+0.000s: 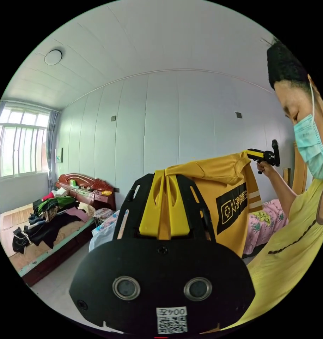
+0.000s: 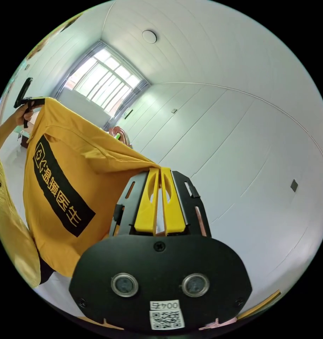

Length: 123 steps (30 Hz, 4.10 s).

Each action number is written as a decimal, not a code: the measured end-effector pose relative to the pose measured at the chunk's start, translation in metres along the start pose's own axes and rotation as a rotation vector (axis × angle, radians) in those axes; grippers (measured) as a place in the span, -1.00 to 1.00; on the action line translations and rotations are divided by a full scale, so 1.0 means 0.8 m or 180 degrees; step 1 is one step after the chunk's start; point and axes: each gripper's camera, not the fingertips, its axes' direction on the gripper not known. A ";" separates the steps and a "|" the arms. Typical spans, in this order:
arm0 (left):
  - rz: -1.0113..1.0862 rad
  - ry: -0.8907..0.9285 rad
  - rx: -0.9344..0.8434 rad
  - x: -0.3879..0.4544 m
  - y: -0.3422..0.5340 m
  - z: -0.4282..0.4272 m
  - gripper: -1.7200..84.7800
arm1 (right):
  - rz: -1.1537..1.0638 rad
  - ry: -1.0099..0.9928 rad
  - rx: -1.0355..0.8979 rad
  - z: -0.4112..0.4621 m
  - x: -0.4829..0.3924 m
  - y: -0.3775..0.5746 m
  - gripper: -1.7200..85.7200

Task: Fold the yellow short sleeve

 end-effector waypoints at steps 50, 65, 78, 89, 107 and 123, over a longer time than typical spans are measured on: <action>-0.0045 -0.1350 -0.4362 -0.160 0.307 1.130 -0.61 | 0.1329 -0.1904 -0.2408 0.715 -0.329 0.269 -0.79; 0.0055 -0.0271 -0.3761 0.118 0.355 1.117 -0.73 | -0.1587 -0.1437 -0.2072 0.718 -0.498 0.218 -0.76; 0.0602 -0.0237 -0.3955 0.229 0.423 1.103 -0.83 | 0.0141 -0.1725 -0.2202 0.780 -0.315 0.206 -0.97; 0.0453 -0.0111 -0.3985 0.251 0.428 1.087 -0.91 | 0.2784 -0.2288 -0.2932 0.931 -0.067 0.410 -0.95; 0.0338 -0.0152 -0.4084 0.268 0.437 1.060 -0.90 | 0.3155 -0.2285 -0.2289 0.828 -0.117 0.524 -0.70; 0.0152 -0.0202 -0.4073 0.263 0.455 1.033 -0.89 | 0.3557 -0.1814 -0.2128 0.915 -0.027 0.480 -0.96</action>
